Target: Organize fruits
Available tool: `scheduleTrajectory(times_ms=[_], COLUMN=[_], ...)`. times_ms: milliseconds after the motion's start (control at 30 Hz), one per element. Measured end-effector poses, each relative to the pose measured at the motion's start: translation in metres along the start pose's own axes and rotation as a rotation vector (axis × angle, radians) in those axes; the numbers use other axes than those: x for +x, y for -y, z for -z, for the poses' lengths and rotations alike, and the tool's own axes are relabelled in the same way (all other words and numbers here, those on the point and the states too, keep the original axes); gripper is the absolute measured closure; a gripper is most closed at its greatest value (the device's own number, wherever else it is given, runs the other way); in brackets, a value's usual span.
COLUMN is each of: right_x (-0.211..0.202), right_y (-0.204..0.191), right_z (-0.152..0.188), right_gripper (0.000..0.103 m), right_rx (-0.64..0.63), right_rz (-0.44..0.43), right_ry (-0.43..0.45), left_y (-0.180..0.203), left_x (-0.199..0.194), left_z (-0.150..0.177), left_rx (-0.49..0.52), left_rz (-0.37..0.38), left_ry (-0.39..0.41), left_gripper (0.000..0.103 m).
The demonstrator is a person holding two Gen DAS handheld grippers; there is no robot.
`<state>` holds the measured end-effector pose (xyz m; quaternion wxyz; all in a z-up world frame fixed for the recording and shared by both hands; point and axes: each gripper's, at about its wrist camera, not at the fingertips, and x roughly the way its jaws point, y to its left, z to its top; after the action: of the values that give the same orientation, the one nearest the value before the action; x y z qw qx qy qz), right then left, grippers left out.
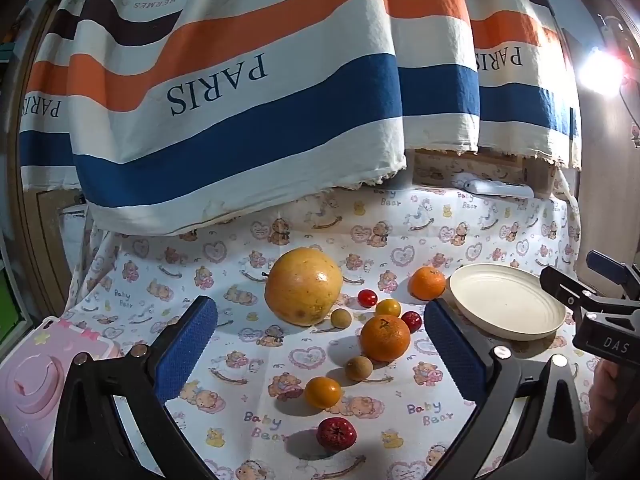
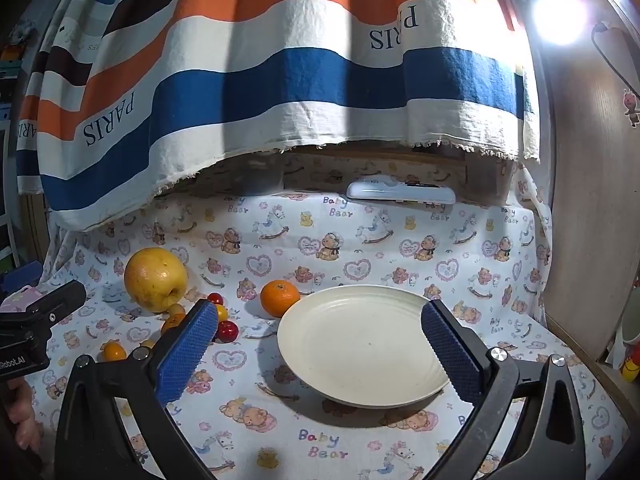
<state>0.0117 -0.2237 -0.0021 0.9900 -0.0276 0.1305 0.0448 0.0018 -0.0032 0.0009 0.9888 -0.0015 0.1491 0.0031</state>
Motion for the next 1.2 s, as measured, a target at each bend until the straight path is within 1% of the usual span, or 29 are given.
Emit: scheduleTrajectory(times_ms=[233,367,533,633,1200], right_x=[-0.0010,-0.0004,0.0002,-0.0001,0.0018], right_y=[-0.0029,-0.0032,-0.0022,-0.0018,-0.0016], right_z=[-0.0008,-0.0007,-0.0004,-0.0002,-0.0002], right_gripper=[0.001,0.001,0.001,0.001,0.001], right_rx=[-0.007,-0.010,-0.004,0.000,-0.004], right_rz=[-0.018,-0.022,-0.015,-0.004,-0.016], right_ry=[0.001,-0.002,-0.003,-0.003,-0.013], left_y=[-0.0003,0.0010,-0.0030,-0.0043,-0.0068], left_x=[-0.0005,-0.0001,0.0001,-0.0002,0.0005], left_z=[0.0009,0.0007,0.0008,0.0010,0.0024], left_rx=[0.005,0.010,-0.009,-0.014,-0.018], left_rz=[0.018,0.005,-0.010,-0.013,-0.016], left_ry=[0.000,-0.003,-0.003,-0.002,-0.010], left_gripper=[0.000,0.000,0.000,0.000,0.000])
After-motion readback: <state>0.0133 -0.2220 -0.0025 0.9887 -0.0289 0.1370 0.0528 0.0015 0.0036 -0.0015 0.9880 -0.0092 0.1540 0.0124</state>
